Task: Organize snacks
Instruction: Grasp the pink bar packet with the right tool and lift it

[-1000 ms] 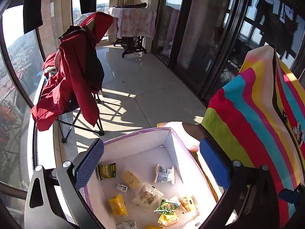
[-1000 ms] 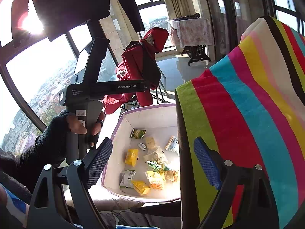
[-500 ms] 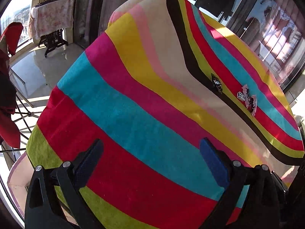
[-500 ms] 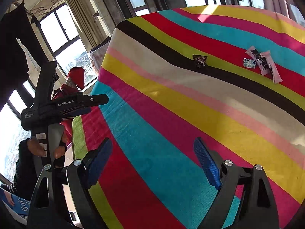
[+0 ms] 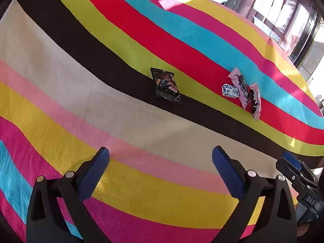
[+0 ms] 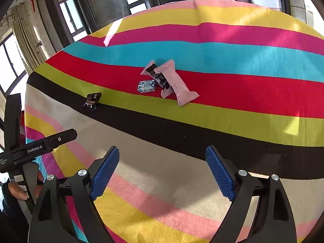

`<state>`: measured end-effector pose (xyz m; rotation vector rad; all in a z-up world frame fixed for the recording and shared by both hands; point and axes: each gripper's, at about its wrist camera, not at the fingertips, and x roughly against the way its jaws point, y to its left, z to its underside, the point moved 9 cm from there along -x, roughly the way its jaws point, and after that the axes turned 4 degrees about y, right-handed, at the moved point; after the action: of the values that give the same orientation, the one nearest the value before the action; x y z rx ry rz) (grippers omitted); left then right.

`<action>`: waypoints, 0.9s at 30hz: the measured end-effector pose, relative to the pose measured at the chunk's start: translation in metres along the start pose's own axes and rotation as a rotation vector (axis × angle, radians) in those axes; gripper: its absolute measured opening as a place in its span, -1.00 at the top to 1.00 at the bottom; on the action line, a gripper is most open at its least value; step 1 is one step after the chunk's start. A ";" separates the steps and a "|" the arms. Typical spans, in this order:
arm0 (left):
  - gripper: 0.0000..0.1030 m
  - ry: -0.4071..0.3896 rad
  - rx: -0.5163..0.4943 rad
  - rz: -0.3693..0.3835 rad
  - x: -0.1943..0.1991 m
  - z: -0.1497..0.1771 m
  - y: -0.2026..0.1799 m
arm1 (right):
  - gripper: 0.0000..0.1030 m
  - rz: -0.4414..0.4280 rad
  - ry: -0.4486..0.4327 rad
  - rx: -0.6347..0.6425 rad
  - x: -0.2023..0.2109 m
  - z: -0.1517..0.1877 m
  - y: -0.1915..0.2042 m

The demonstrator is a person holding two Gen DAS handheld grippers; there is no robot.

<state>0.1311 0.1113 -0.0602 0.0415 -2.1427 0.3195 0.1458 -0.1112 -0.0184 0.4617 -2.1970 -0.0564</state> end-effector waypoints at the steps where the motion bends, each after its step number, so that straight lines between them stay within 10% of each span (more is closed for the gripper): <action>1: -0.96 -0.011 -0.006 -0.020 -0.004 -0.005 0.001 | -0.65 0.021 -0.005 0.003 -0.003 -0.006 -0.005; 22: -0.96 0.033 -0.035 -0.169 -0.072 -0.082 -0.016 | -0.40 0.068 0.050 0.149 -0.079 -0.083 -0.017; 25: -0.96 0.042 -0.062 -0.176 -0.074 -0.080 -0.019 | 0.50 0.069 0.099 0.154 -0.089 -0.080 -0.016; 27: -0.65 0.025 -0.101 -0.160 -0.069 -0.079 -0.022 | 0.58 0.078 0.069 0.156 -0.080 -0.078 -0.014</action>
<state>0.2374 0.1027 -0.0711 0.1494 -2.1128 0.1170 0.2544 -0.0874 -0.0331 0.4569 -2.1575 0.1718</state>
